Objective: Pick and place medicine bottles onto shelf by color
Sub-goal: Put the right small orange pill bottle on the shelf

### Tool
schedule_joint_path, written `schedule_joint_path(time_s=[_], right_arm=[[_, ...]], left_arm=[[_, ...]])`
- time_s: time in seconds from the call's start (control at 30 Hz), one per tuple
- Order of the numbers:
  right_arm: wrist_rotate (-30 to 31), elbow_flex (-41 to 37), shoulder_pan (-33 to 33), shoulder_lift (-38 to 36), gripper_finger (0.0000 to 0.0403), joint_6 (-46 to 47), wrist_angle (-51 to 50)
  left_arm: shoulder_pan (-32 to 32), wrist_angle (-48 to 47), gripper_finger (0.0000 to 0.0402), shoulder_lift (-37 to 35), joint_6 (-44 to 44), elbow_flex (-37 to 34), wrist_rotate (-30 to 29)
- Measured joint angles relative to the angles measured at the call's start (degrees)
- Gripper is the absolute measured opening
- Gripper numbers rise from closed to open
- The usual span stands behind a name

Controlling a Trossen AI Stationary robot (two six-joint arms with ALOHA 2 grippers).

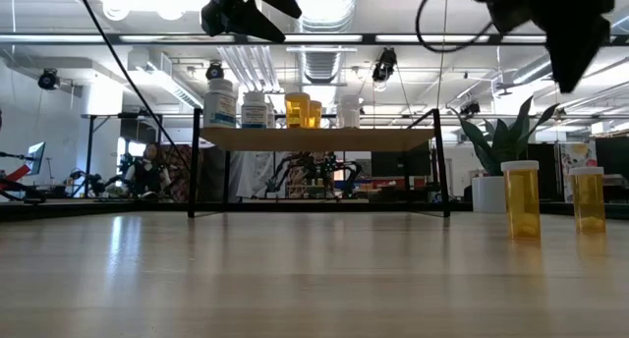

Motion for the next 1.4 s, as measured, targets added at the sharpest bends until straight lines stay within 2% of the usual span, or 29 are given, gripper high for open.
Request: schedule_joint_path(time_s=[0.17,0.33,0.6,1.03,1.2,1.4], right_arm=[[-0.4,-10.5,2.0,-3.5,0.0219,-0.4,10.5],[-0.4,-15.5,2.2,-5.1,0.0219,-5.2,16.3],[-0.4,-17.5,1.4,-3.4,0.0219,-20.1,17.8],[-1.3,-18.4,-0.3,6.4,0.0219,-24.7,20.9],[-1.7,-18.5,-0.3,6.1,0.0219,-26.7,22.0],[-1.4,-18.3,-0.2,2.1,0.0219,-27.4,22.0]], left_arm=[[0.0,0.0,0.0265,0.0,0.0,0.0,0.0],[0.0,0.0,0.0265,0.0,0.0,0.0,0.0],[0.0,0.1,0.0265,0.0,-0.1,0.0,0.4],[0.0,0.1,0.0265,0.0,-0.2,0.0,0.7],[0.0,0.1,0.0265,0.0,-0.2,0.0,0.6],[0.0,0.0,0.0265,0.0,-0.2,0.0,0.6]])
